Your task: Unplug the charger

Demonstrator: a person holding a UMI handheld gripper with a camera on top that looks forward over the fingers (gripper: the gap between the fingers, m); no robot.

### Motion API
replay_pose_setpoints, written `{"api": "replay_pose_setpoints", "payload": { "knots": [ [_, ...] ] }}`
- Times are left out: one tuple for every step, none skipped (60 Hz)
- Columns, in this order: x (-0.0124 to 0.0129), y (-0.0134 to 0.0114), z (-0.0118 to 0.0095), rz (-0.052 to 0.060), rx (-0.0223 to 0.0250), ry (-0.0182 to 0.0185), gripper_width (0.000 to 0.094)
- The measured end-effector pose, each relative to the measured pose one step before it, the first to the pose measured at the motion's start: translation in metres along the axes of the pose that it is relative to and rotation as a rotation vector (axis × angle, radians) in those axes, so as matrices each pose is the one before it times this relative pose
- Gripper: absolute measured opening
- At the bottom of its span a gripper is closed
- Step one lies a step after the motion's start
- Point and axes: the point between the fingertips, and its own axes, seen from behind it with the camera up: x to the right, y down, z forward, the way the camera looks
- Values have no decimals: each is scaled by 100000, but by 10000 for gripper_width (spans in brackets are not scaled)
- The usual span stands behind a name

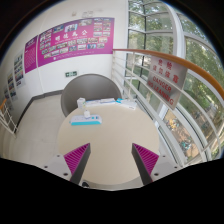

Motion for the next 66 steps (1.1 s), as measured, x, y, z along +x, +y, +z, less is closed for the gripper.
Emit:
{"api": "replay_pose_setpoints", "payload": {
  "knots": [
    [-486, 78, 1151, -198, 1298, -1877, 861],
    [-598, -60, 770, -9, 942, -1774, 861],
    [-679, -129, 731, 47, 884, -1466, 858],
    [-691, -164, 752, -3, 856, -1417, 858],
    [-673, -199, 806, -106, 833, -1281, 858],
    [-638, -242, 892, -187, 851, -1117, 859],
    [-905, -365, 482, -3, 504, -1111, 860],
    [-630, -448, 868, -74, 519, -970, 859],
    [-544, -105, 1123, -199, 611, -427, 860],
    [-458, -178, 1059, -106, 391, -582, 861],
    [-462, -231, 1082, 18, 393, -595, 859],
    [-447, -300, 1133, 99, 512, -642, 858],
    [-415, -335, 1130, 78, 764, -606, 856],
    [-333, -369, 1171, 10, 948, -383, 849],
    [47, -375, 1381, -144, 844, -492, 844],
    [-559, -245, 861, -170, 621, 280, 839],
    [-210, -210, 1181, -231, 554, 39, 833],
    [-167, -205, 1138, -207, 551, 168, 827],
    [-131, -217, 1187, -305, 631, 262, 825],
    [-158, -191, 1164, -374, 629, 180, 820],
    [-135, -198, 1177, -402, 621, 133, 813],
    [-119, -173, 1136, -147, 605, 127, 806],
    [502, -112, 1648, 28, 751, -232, 803],
    [-106, -129, 1033, 136, 430, 377, 801],
    [-403, -119, 577, 195, 19, 674, 797],
    [-90, -18, 835, 71, 9, 488, 798],
    [-98, -20, 914, 30, -95, 358, 797],
    [-153, 2, 895, 74, -167, 158, 795],
    [-147, 15, 853, 141, -200, 64, 787],
    [-105, 37, 806, 210, -179, 156, 781],
    [-92, 27, 757, 322, -109, 101, 772],
    [-87, 53, 720, 419, -129, 50, 763],
    [-76, 51, 640, 459, -79, -38, 751],
    [-57, 43, 632, 303, -32, -7, 736],
    [281, 163, 1003, -47, 161, 198, 716],
    [70, 130, 360, -99, -372, 591, 697],
    [54, 163, 388, -63, -481, 606, 674],
    [40, 163, 396, 60, -498, 558, 642],
    [-4, 203, 347, 101, -599, 374, 604],
    [13, 177, 304, 63, -490, 272, 564],
    [37, 131, 258, 3, -298, 391, 527],
    [97, 87, 191, 50, -115, 575, 492],
    [148, -212, -5, -322, 1236, 819, 459],
    [81, -233, 47, -456, 1138, 588, 420],
    [12, -29, 122, -457, 516, 414, 367],
    [-224, 83, 487, -522, -109, -704, 313],
    [-319, 5, -180, 35, 81, -1334, 267],
    [127, -74, 61, 132, -110, 393, 266],
    [46, 18, -54, -447, 97, 834, 257],
    [-66, 18, -52, -505, 71, 299, 246],
    [39, -29, -59, -736, 192, 538, 232],
    [22, -58, -22, -723, 295, 477, 218],
    [19, -27, 26, -412, 208, 413, 202],
    [-4, -33, 45, 73, 225, 243, 185],
    [-87, -62, -111, 347, 175, 127, 170],
    [22, -33, 22, 349, 299, 46, 149],
    [42, -29, 50, 178, 232, 136, 143],
    [0, -7, 37, 33, 79, 43, 130],
    [15, -13, 21, -263, -104, 84, 123],
    [-90, 38, 180, -450, -326, 204, 114],
    [3, -26, -15, -68, -276, -132, 109],
    [3, 3, -17, 190, -404, -184, 103],
    [48, -709, -328, 650, 2286, -449, 102],
    [89, -1296, -476, 14, 3683, 21, 103],
    [198, -1754, -596, -1160, 4919, 706, 103],
    [-46, -1739, -242, -1620, 2884, 907, 103]
  ]
}}
